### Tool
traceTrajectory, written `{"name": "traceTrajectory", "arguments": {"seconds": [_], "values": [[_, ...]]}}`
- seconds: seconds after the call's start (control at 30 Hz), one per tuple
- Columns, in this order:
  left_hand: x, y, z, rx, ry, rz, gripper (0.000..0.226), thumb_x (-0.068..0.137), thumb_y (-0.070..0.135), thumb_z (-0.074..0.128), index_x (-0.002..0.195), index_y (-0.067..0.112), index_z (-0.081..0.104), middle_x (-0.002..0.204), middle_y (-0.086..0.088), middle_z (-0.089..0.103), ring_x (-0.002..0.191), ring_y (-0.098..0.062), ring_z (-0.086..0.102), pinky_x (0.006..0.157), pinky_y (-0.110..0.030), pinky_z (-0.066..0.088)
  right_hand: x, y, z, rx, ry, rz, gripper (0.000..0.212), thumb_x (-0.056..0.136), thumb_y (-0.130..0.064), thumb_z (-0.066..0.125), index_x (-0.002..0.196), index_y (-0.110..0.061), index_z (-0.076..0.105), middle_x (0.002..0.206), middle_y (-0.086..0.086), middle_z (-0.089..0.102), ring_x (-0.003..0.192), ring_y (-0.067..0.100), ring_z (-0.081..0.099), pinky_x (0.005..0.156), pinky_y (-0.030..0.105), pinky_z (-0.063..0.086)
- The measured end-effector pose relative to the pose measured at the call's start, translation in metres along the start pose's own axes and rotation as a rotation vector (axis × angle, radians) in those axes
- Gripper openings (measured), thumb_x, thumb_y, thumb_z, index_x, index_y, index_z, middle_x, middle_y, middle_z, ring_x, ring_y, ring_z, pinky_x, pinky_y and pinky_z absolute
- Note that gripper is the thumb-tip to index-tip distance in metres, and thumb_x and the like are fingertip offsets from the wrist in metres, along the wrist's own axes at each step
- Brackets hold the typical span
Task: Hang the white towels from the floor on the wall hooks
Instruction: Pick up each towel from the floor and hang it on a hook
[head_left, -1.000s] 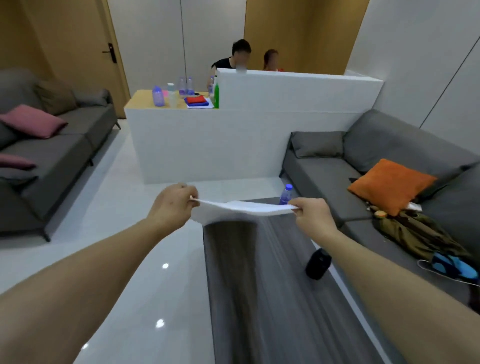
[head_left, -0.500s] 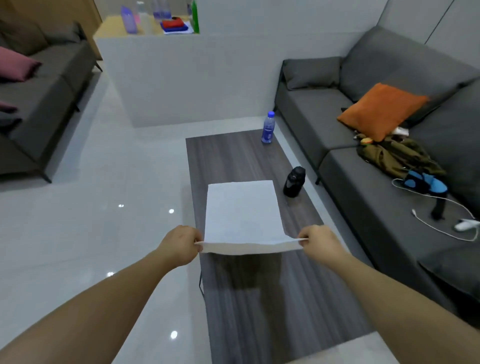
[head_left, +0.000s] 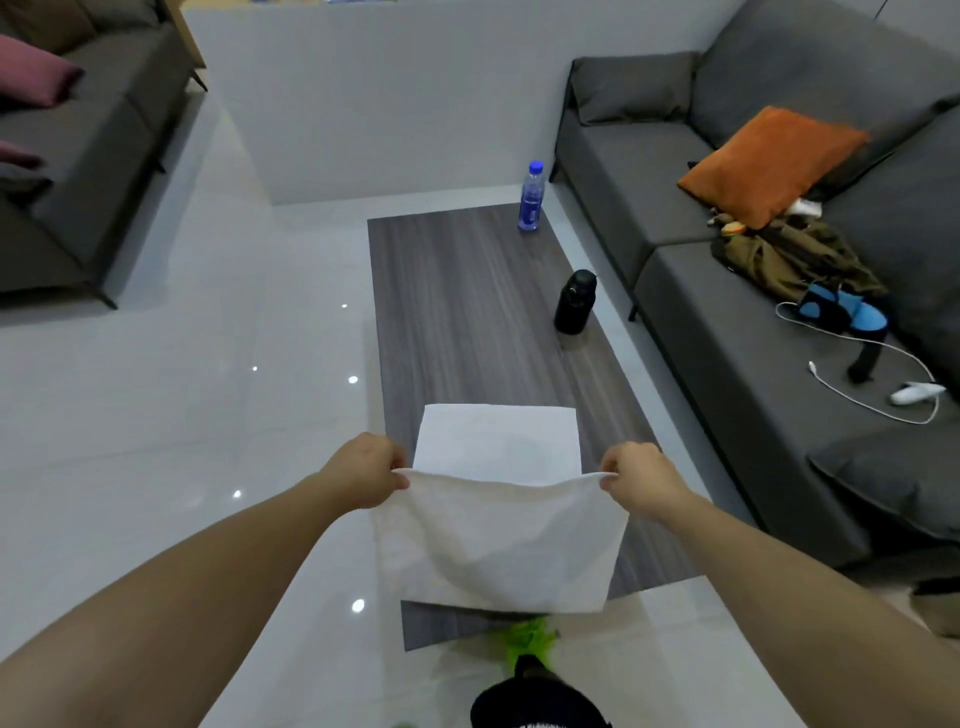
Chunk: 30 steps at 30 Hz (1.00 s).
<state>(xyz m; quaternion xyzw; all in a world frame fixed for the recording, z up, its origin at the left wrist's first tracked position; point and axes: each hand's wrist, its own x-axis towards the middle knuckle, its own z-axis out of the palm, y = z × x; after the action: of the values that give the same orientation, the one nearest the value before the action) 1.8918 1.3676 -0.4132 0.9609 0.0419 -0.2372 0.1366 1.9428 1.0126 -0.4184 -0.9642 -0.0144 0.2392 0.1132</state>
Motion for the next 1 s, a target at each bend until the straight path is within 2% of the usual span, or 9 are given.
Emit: {"name": "traceTrajectory", "arguments": {"seconds": [0.13, 0.3, 0.4, 0.5, 0.6, 0.7, 0.77, 0.87, 1.0], "values": [[0.043, 0.017, -0.005, -0.005, 0.025, -0.062, 0.011, 0.087, 0.030, 0.065, 0.093, 0.021, 0.068, 0.094, 0.000, 0.065, 0.090, -0.020, 0.059, 0.077, -0.032, 0.050, 0.053, 0.016, -0.004, 0.013, -0.036, 0.009, 0.007, 0.087, -0.026, 0.064, 0.080, -0.026, 0.064, 0.077, -0.004, 0.064, 0.070, 0.014, 0.061, 0.065, 0.033, 0.056], [0.117, 0.027, -0.017, 0.004, 0.023, -0.152, 0.007, 0.087, 0.031, 0.063, 0.087, 0.024, 0.064, 0.091, -0.002, 0.064, 0.090, -0.023, 0.059, 0.071, -0.031, 0.047, 0.138, 0.020, -0.013, 0.037, -0.051, -0.012, 0.009, 0.086, -0.027, 0.063, 0.086, -0.021, 0.070, 0.090, 0.004, 0.071, 0.083, 0.025, 0.065, 0.070, 0.032, 0.053], [0.163, 0.023, -0.018, -0.021, 0.073, -0.192, 0.014, 0.088, 0.028, 0.063, 0.098, 0.020, 0.068, 0.100, -0.005, 0.066, 0.097, -0.026, 0.059, 0.076, -0.031, 0.047, 0.185, 0.017, -0.014, 0.047, -0.053, -0.013, 0.015, 0.089, -0.027, 0.061, 0.098, -0.019, 0.069, 0.099, 0.009, 0.070, 0.091, 0.030, 0.064, 0.071, 0.032, 0.050], [0.190, 0.020, -0.005, -0.073, 0.104, -0.251, 0.044, 0.086, 0.027, 0.068, 0.128, 0.017, 0.058, 0.121, -0.010, 0.061, 0.113, -0.030, 0.055, 0.091, -0.035, 0.045, 0.211, 0.017, -0.001, 0.033, -0.065, 0.012, 0.033, 0.088, -0.030, 0.061, 0.119, -0.016, 0.059, 0.110, 0.011, 0.066, 0.098, 0.034, 0.063, 0.071, 0.031, 0.046], [0.192, 0.017, 0.031, -0.149, 0.041, -0.310, 0.047, 0.084, 0.029, 0.069, 0.128, 0.017, 0.058, 0.122, -0.010, 0.060, 0.113, -0.029, 0.055, 0.089, -0.035, 0.044, 0.211, 0.024, 0.034, 0.147, -0.111, 0.081, 0.044, 0.091, -0.026, 0.061, 0.132, -0.013, 0.055, 0.122, 0.012, 0.065, 0.112, 0.033, 0.059, 0.080, 0.029, 0.044], [0.171, 0.013, 0.088, -0.201, -0.097, -0.394, 0.044, 0.086, 0.035, 0.068, 0.126, 0.021, 0.058, 0.125, -0.007, 0.060, 0.113, -0.026, 0.055, 0.091, -0.034, 0.046, 0.189, 0.038, 0.086, 0.192, -0.273, 0.149, 0.042, 0.092, -0.024, 0.063, 0.130, -0.007, 0.059, 0.127, 0.013, 0.063, 0.116, 0.030, 0.058, 0.093, 0.029, 0.045], [0.150, 0.011, 0.130, -0.244, -0.201, -0.433, 0.041, 0.087, 0.036, 0.066, 0.124, 0.022, 0.059, 0.125, -0.006, 0.060, 0.113, -0.025, 0.056, 0.092, -0.033, 0.046, 0.165, 0.043, 0.125, 0.210, -0.388, 0.195, 0.039, 0.092, -0.027, 0.064, 0.126, -0.010, 0.061, 0.125, 0.010, 0.064, 0.112, 0.025, 0.059, 0.091, 0.027, 0.046], [0.120, 0.015, 0.187, -0.298, -0.345, -0.450, 0.035, 0.084, 0.035, 0.066, 0.116, 0.021, 0.063, 0.118, -0.004, 0.063, 0.111, -0.021, 0.056, 0.087, -0.028, 0.044, 0.128, 0.042, 0.181, 0.253, -0.516, 0.237, 0.027, 0.088, -0.028, 0.068, 0.110, -0.012, 0.068, 0.115, 0.005, 0.067, 0.105, 0.021, 0.061, 0.086, 0.025, 0.047], [0.092, 0.027, 0.250, -0.376, -0.454, -0.507, 0.020, 0.082, 0.035, 0.065, 0.093, 0.020, 0.071, 0.102, -0.002, 0.070, 0.102, -0.022, 0.060, 0.078, -0.028, 0.043, 0.090, 0.028, 0.242, 0.423, -0.684, 0.379, 0.015, 0.085, -0.028, 0.070, 0.087, -0.014, 0.075, 0.094, 0.006, 0.073, 0.088, 0.021, 0.066, 0.084, 0.034, 0.055]]}}
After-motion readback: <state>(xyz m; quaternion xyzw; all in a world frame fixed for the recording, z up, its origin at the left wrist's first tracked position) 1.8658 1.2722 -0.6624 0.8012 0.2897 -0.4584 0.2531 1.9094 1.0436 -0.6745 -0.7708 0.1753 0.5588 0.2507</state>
